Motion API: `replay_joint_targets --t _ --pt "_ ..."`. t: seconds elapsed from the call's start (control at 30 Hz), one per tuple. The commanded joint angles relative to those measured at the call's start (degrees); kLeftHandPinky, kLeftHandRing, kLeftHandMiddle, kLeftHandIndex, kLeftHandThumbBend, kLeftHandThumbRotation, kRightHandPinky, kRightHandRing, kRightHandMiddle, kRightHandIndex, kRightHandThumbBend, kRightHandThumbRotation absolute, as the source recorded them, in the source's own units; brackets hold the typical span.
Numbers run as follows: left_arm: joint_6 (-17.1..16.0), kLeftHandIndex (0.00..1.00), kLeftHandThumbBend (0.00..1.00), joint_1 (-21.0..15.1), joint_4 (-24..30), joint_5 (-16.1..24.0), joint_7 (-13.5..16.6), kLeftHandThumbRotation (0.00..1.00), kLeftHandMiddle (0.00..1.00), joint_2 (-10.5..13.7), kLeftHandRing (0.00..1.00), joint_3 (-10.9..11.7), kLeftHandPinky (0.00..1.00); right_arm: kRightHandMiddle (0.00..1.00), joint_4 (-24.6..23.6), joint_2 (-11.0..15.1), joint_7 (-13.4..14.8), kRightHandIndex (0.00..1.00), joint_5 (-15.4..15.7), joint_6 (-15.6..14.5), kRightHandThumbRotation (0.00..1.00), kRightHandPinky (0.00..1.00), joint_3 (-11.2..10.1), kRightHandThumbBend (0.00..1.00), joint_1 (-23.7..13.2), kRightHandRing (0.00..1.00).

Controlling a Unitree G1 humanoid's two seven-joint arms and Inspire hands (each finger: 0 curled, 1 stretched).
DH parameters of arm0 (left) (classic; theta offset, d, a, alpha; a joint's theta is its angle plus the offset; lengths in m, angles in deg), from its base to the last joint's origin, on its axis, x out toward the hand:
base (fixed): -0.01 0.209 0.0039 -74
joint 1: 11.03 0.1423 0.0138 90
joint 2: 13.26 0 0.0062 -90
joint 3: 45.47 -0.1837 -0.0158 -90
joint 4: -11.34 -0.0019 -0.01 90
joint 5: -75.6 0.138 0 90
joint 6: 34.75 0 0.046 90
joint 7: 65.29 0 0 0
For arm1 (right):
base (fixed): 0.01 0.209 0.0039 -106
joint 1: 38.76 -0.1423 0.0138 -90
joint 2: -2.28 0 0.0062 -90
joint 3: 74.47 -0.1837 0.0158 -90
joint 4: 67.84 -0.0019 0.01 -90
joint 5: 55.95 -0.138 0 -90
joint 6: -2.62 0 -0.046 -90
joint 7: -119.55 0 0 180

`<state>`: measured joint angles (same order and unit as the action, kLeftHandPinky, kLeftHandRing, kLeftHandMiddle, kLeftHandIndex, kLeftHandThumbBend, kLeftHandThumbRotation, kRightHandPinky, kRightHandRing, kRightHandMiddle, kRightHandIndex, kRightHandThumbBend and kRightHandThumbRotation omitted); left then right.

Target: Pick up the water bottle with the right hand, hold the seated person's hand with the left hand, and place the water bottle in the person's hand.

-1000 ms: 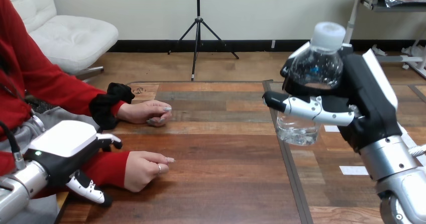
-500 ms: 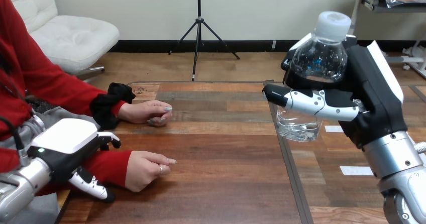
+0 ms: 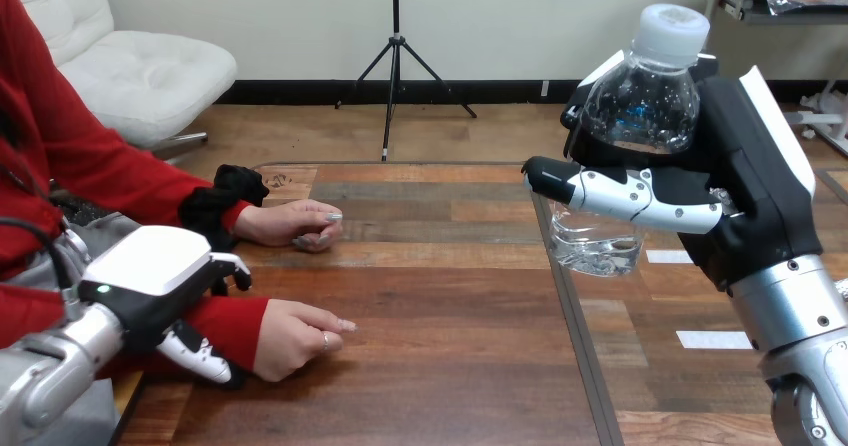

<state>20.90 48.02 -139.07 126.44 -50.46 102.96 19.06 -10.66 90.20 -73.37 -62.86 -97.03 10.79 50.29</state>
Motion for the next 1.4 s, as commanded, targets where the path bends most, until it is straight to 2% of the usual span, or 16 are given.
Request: replay_joint_targets --t 0.0,0.23,0.5,0.73,0.9,1.37 --pt "1.0 0.7 1.0 -2.4 -1.3 0.5 0.1 0.29 0.63 -3.3 0.58 -2.4 0.53 0.31 -4.1 0.3 1.0 0.34 -1.1 -0.7 0.0 0.18 -1.3 0.78 -4.0 0.23" --pt "1.8 0.66 1.0 -2.5 -1.2 -0.1 0.6 0.22 0.61 -4.6 0.57 -2.8 0.52 0.3 -4.9 0.2 1.0 0.33 -0.8 -1.6 0.0 0.17 -0.9 0.77 -4.3 0.23" --pt "3.2 0.58 1.0 -2.0 0.8 -0.6 0.0 0.15 0.54 -5.5 0.49 -2.8 0.42 0.3 -5.1 0.1 1.1 0.33 -0.2 -1.8 0.0 0.17 -0.5 0.78 -4.4 0.23" --pt "5.1 0.53 1.0 -0.8 4.8 -0.9 -2.0 0.08 0.5 -5.9 0.43 -2.6 0.38 0.31 -5.0 0.0 0.7 0.33 -0.5 -1.7 0.0 0.17 -0.1 0.78 -4.6 0.23" --pt "6.3 0.52 1.0 0.1 7.9 -0.9 -4.2 0.03 0.5 -5.6 0.44 -2.6 0.39 0.31 -4.9 -0.2 0.8 0.33 -0.4 -1.6 0.0 0.18 0.2 0.79 -4.6 0.24" --pt "8.4 0.5 0.98 2.4 15.0 -1.6 -9.8 0.0 0.48 -4.2 0.42 -1.8 0.38 0.33 -4.2 -0.8 1.1 0.34 -0.2 -1.4 0.0 0.2 1.1 0.81 -4.6 0.25"
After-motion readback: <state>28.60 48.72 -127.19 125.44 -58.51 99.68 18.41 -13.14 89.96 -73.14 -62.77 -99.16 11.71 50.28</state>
